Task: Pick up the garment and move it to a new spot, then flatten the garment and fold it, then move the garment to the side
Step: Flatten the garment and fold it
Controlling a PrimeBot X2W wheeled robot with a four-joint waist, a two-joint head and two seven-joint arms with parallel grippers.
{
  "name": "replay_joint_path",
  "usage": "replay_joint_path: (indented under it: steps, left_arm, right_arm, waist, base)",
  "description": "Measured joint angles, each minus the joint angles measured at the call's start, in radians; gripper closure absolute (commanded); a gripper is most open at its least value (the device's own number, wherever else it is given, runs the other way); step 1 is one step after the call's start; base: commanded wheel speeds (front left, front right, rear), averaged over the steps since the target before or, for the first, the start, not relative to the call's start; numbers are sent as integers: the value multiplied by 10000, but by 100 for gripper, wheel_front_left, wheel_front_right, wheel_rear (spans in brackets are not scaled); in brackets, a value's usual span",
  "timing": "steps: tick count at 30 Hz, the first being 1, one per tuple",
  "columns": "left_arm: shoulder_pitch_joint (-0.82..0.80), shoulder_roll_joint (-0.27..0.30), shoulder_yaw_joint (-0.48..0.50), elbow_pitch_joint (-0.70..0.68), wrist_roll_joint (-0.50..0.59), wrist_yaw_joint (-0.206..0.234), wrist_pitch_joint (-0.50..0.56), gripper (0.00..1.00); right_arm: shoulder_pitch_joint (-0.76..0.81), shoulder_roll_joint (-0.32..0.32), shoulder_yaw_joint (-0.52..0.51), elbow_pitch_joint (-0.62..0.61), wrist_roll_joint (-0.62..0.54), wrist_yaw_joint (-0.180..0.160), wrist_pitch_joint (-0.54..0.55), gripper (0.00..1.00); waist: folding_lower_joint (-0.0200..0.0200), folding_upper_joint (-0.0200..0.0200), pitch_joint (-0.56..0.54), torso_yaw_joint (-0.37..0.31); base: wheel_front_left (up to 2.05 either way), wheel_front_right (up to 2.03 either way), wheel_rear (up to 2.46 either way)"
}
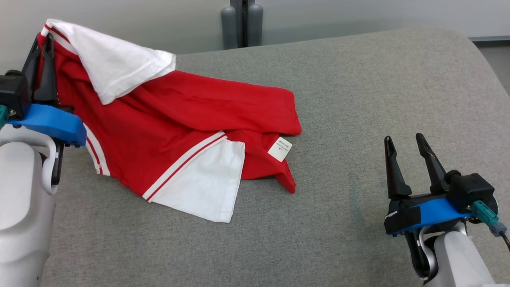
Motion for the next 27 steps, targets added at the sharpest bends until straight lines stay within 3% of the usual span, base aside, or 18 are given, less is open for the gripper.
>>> replay_joint_path:
  steps: [1,11,19,27]
  left_arm:
    - [-77,-38,0,213,-2,2,0,0]
    - [291,-360,353,-102,-48,211,-2,0]
    - [1992,-1124,479,-1509,-69,257,-4,0]
    - [3381,-1990,-374,-2161,278,2,-4,0]
  right_arm:
    - [-32,0,-12,-17,0,0,0,0]
    - [-91,0,-178,-52,-29,0,-2,0]
    - [67,2,-121,35,35,0,0,0]
    - [144,2,-82,44,140,0,-2,0]
  waist:
    - [0,0,51,-13]
    - [0,0,-19,428]
    - [0,0,-465,900]
    - [0,0,-533,1057]
  base:
    - [0,0,0]
    - [0,0,0]
    - [0,0,0]
    - [0,0,0]
